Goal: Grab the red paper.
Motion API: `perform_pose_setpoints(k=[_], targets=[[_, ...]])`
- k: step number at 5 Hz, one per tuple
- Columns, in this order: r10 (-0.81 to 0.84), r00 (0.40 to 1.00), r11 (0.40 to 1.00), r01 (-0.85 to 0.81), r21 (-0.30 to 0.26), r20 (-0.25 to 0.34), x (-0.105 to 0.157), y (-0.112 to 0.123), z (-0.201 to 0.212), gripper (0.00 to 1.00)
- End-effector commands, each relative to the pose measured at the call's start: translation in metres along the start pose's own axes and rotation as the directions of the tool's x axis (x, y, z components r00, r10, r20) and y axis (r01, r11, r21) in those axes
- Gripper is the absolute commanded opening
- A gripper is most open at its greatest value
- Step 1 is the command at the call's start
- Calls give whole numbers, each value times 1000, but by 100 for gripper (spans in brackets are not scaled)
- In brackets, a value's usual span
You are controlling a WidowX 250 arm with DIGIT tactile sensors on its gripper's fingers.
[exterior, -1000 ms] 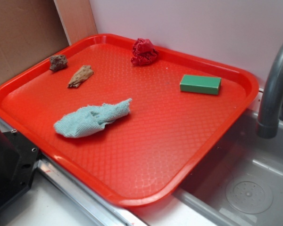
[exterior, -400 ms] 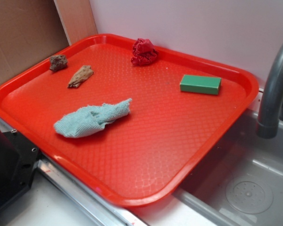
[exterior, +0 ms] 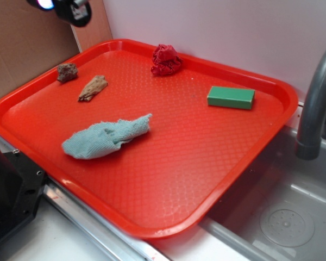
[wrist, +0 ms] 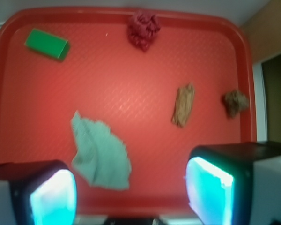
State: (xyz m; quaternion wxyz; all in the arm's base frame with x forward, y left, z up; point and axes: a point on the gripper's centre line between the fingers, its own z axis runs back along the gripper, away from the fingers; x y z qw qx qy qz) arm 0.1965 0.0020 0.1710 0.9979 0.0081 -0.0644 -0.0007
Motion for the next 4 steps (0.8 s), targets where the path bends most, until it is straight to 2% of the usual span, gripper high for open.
perform_pose_setpoints(k=[1,2,3,4], targets=[[-57,993,998,61,-35,104,49,15,-38,100],[-55,997,998,57,-27,62,75,20,-60,100],[-73,996,997,72,6,42,95,16,-79,100],[-106,994,993,103,65,41,116,25,-96,100]])
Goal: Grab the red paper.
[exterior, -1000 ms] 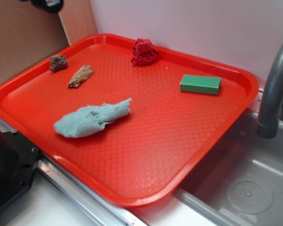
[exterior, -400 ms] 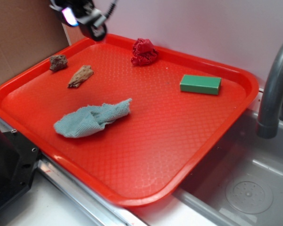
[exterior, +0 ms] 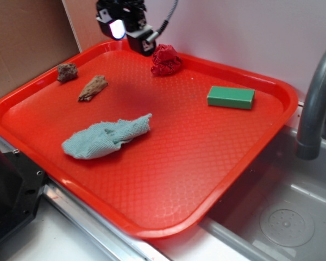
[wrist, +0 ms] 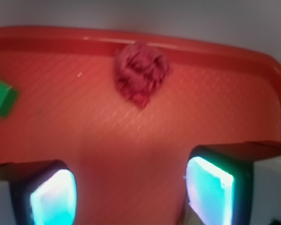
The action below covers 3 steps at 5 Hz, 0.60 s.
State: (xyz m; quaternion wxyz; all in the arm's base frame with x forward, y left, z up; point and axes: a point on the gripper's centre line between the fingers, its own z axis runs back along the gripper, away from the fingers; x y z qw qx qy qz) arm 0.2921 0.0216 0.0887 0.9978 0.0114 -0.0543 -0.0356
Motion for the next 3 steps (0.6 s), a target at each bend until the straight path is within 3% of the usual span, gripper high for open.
perform_pose_setpoints(k=[1,2,3], targets=[[-65,994,998,64,13,92,50,10,-11,100],[-77,991,997,78,-1,106,65,5,-30,100],[-99,994,992,96,87,36,68,9,-50,100]])
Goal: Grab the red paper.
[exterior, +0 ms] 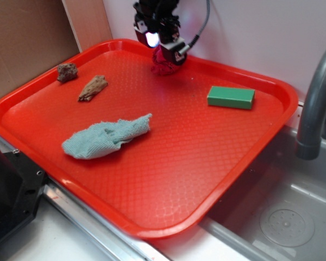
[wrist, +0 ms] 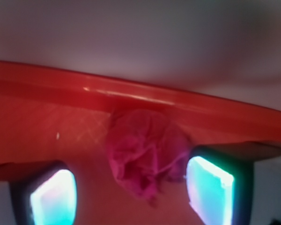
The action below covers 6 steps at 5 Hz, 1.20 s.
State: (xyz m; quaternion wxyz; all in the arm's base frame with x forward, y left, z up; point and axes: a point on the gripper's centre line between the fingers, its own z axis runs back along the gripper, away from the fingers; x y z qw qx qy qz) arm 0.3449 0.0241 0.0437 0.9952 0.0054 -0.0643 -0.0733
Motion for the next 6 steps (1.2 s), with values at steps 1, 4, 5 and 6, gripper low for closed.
perform_pose_setpoints(k=[1,4,5,6], targets=[[-17,1000,992,19,123,-16,15,8,-10,0],[44,991,989,-61,134,123,-26,-1,81,0],[78,989,990,-92,106,128,-49,-9,127,0],[54,986,996,-65,61,157,-69,-14,153,0]])
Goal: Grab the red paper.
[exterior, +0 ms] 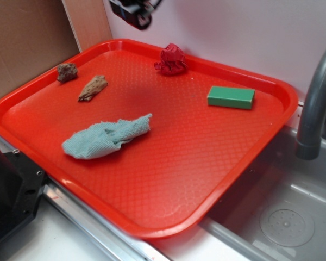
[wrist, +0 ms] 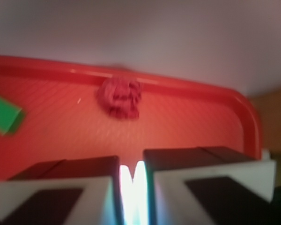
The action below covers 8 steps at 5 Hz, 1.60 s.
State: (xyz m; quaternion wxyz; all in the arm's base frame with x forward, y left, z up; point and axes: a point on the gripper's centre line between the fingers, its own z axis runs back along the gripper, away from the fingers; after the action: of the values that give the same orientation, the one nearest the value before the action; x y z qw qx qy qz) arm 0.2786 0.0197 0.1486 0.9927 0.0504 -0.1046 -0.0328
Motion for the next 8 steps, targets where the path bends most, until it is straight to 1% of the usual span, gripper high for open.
perform_pose_setpoints(k=[1,2,3,4,5,6,7,8], targets=[[-46,991,998,51,-37,127,-16,11,19,100],[-40,986,996,51,-67,160,0,17,-23,100],[-6,988,996,20,-85,157,25,17,-48,100],[6,993,995,6,-104,117,42,9,-69,100],[1,995,994,10,-112,96,49,0,-81,100],[-25,997,994,33,-104,73,60,-7,-92,100],[-32,998,993,37,-115,47,64,-13,-108,100],[-47,999,995,48,-92,11,67,-15,-118,100]])
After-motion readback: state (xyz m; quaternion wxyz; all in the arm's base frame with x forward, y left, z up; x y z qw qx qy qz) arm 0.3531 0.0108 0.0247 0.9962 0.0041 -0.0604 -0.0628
